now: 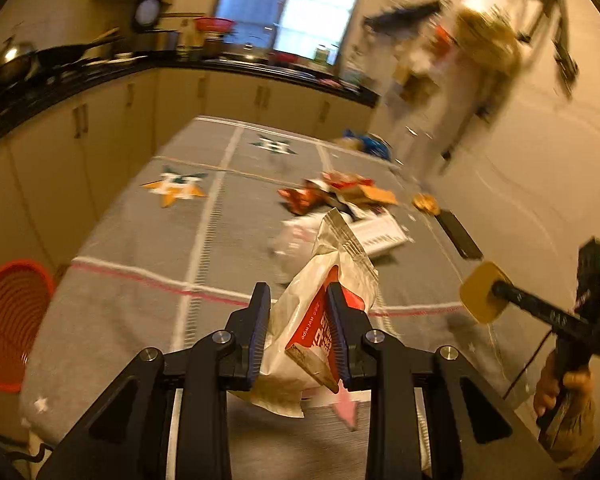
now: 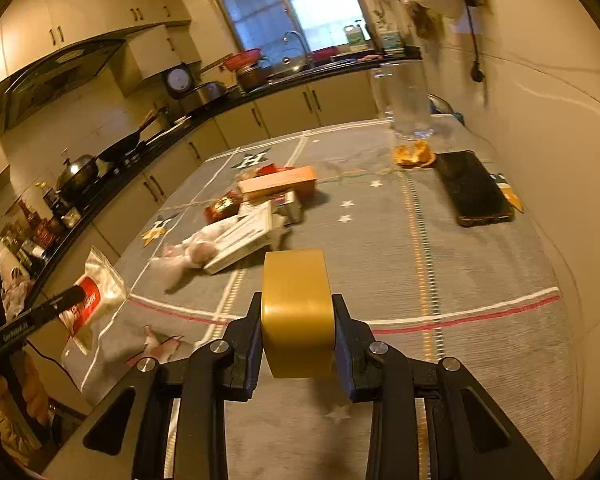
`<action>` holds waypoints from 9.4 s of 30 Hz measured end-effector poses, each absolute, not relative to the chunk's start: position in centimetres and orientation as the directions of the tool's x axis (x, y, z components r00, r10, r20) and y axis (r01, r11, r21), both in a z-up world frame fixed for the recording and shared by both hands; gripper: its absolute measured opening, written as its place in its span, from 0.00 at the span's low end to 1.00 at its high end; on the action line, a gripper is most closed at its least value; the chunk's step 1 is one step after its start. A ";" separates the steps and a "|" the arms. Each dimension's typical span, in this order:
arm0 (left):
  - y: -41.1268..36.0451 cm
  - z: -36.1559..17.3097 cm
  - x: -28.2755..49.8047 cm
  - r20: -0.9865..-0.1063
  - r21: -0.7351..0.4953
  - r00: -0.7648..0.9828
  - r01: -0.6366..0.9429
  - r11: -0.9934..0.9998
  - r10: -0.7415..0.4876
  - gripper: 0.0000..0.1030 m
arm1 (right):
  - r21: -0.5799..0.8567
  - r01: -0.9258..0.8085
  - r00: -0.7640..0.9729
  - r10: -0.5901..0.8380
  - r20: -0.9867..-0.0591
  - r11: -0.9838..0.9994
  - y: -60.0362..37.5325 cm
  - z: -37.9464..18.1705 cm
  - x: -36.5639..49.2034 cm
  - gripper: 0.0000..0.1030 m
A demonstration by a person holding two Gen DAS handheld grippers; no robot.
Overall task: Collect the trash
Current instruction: 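Carry the paper bag and tape roll to the wastebasket and release both, then grasp the plastic bags with the left tool while the right tool grasps the white box, then carry the plastic bags and white box to the wastebasket and release both, then move both open tools back over the trash on the table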
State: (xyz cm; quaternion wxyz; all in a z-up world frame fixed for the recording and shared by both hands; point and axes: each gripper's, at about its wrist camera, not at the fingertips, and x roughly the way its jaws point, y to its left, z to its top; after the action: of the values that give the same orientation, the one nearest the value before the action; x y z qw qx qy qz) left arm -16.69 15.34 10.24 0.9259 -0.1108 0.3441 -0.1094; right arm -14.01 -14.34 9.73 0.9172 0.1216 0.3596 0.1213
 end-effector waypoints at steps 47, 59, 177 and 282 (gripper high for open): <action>48.1 1.7 -23.6 -0.619 -0.328 0.746 -0.530 0.782 0.246 0.66 | 0.280 -0.708 0.248 0.600 -0.761 0.648 36.2 4.8 -4.9 0.59; 46.2 2.5 -24.2 -0.640 -0.338 0.731 -0.544 0.768 0.236 0.66 | 0.349 -0.600 0.293 0.603 -0.742 0.720 27.2 5.0 -5.3 0.65; 29.9 6.3 -20.8 -0.609 -0.333 0.793 -0.272 0.903 0.014 0.36 | 0.533 -0.317 0.530 0.613 -0.587 0.784 1.2 8.6 -8.5 0.32; 22.0 4.5 -15.4 -0.743 -0.149 0.669 -0.192 0.970 0.018 0.74 | 0.439 -0.021 0.600 0.362 -0.713 0.898 -9.7 3.7 -0.9 0.76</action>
State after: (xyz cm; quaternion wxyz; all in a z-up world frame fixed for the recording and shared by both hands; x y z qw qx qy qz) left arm -15.39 21.98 4.48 0.9070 -0.1078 0.4030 0.0578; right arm -0.92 -9.66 3.65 0.8726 0.1969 0.4334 0.1098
